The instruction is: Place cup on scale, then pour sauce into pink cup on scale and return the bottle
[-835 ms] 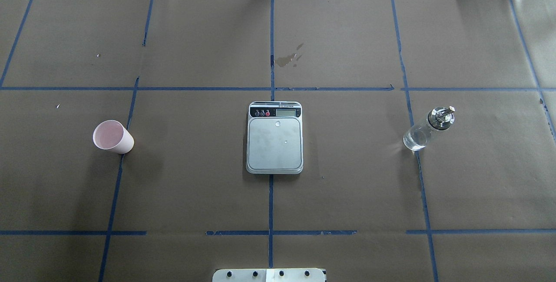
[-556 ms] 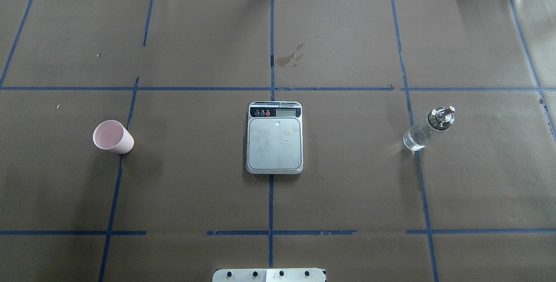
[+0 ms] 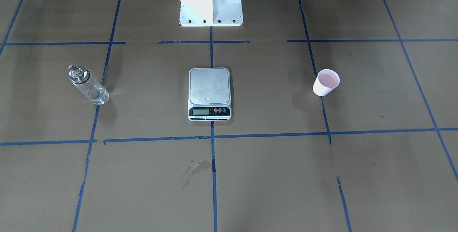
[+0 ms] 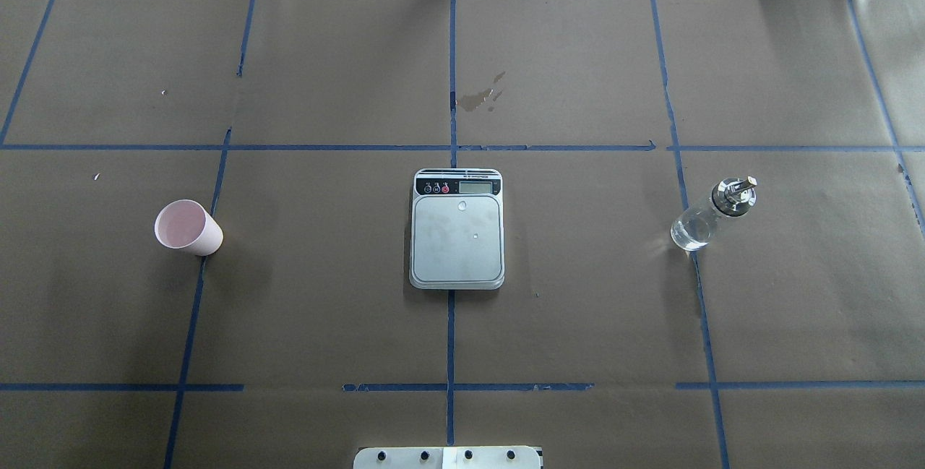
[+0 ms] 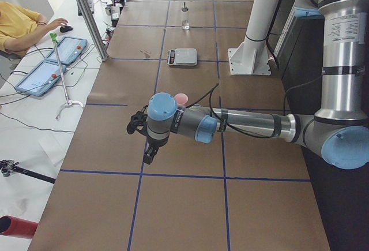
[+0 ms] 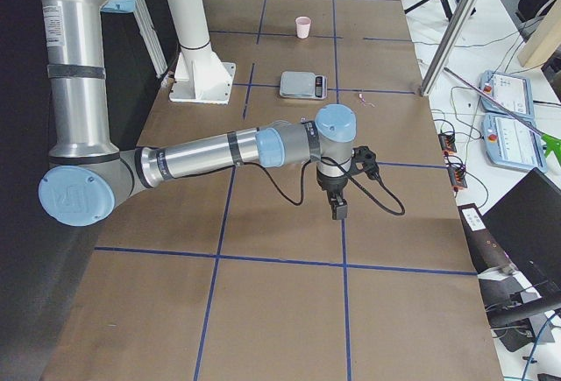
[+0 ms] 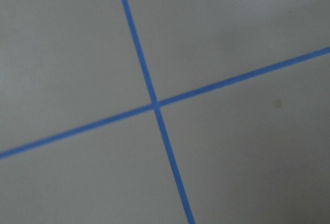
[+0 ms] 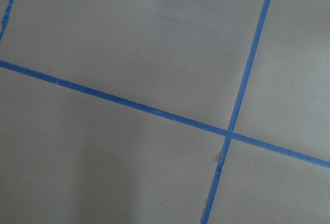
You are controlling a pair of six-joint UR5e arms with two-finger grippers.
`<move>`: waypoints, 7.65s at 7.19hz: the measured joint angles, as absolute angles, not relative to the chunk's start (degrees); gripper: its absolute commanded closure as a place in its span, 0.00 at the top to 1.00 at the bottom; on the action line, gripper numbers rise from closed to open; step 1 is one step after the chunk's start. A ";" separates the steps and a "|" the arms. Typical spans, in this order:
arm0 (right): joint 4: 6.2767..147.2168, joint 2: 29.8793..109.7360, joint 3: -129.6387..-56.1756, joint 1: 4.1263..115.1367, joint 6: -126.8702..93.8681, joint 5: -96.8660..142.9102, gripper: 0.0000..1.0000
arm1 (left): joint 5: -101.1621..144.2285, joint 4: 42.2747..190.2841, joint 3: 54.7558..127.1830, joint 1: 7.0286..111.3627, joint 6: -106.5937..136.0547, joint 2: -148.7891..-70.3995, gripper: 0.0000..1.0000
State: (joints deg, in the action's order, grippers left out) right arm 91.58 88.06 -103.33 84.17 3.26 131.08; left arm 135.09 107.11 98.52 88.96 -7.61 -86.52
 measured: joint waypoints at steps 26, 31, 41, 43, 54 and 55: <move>86.50 90.01 -101.99 84.20 -1.05 134.47 1.00 | 104.61 124.77 110.82 39.55 57.76 -85.98 0.00; 84.47 91.22 -101.85 84.20 -1.29 134.49 1.00 | 105.75 92.69 114.17 38.87 57.75 -110.58 0.00; 84.46 91.23 -102.53 84.20 -2.11 134.79 1.00 | 107.92 88.99 95.65 29.19 73.22 -136.28 0.00; 84.46 91.23 -102.63 84.20 -2.11 134.82 1.00 | 107.46 89.50 95.34 28.96 73.45 -136.28 0.10; 84.45 91.06 -103.70 84.20 -3.24 135.54 1.00 | 107.18 85.37 102.99 32.03 66.76 -131.23 1.00; 84.30 91.11 -104.20 84.20 -5.04 136.30 1.00 | 107.28 81.74 106.80 36.32 60.76 -129.50 1.00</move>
